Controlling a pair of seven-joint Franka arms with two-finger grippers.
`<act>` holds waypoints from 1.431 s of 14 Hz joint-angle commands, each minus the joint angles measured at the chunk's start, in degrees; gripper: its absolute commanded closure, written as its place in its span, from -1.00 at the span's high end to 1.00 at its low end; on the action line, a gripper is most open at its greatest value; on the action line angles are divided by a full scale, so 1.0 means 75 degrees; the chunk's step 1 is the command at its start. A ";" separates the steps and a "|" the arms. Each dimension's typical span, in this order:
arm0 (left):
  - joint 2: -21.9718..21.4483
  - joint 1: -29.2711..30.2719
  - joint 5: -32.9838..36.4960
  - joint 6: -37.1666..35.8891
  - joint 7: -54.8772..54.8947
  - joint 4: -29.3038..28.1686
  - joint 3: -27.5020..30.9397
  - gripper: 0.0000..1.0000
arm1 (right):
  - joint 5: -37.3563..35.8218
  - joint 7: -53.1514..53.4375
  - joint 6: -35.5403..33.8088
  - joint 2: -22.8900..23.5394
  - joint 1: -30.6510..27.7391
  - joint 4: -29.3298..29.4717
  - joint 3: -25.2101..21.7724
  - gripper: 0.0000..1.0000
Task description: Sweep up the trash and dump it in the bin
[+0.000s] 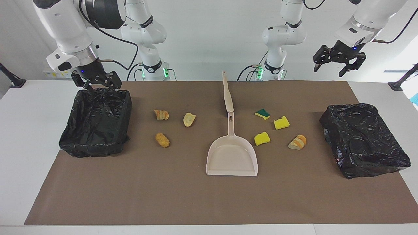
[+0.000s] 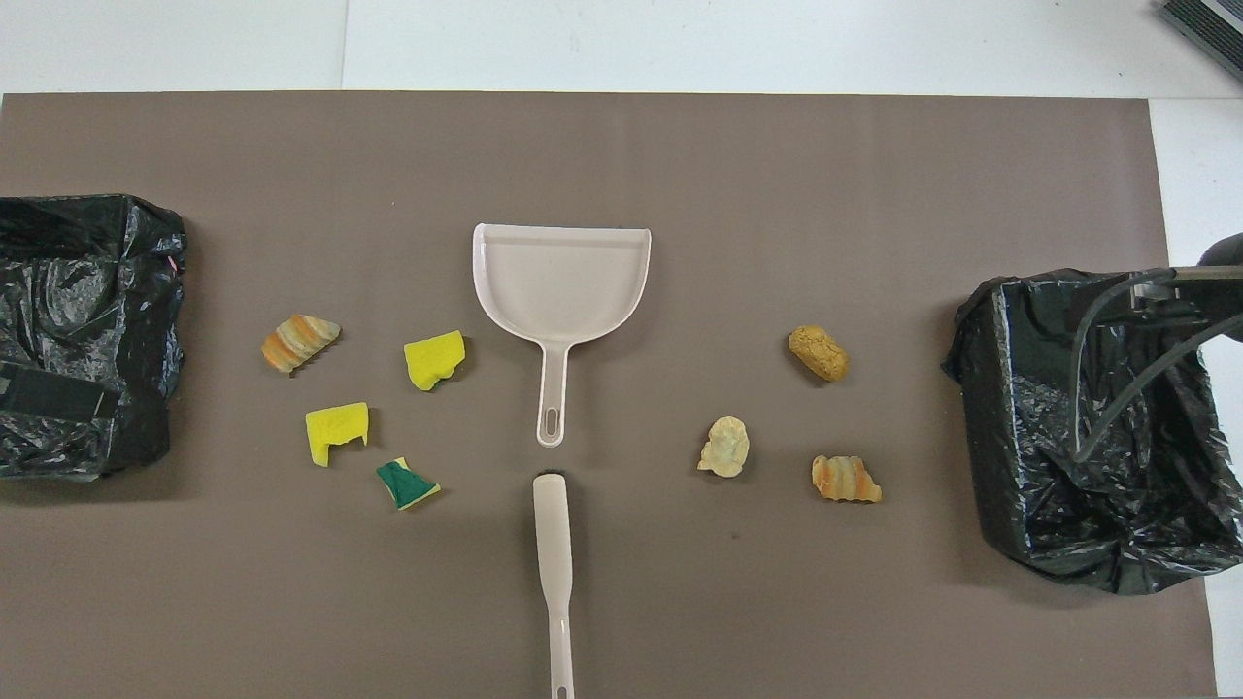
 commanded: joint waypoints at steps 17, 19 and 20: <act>-0.0800 -0.0824 0.0139 0.1712 -0.2938 -0.2488 -0.0552 1.00 | 0.0092 0.0121 -0.0949 0.0912 -0.0006 0.0926 0.0197 1.00; -0.1139 -0.1466 0.0127 0.1992 -0.3641 -0.3132 -0.0599 1.00 | 0.0057 0.0179 -0.0880 0.1382 0.0064 0.1151 0.0560 1.00; -0.1211 -0.1864 0.0116 0.2214 -0.4248 -0.3437 -0.0611 1.00 | 0.0057 0.0214 -0.0809 0.1593 0.0215 0.1175 0.0619 1.00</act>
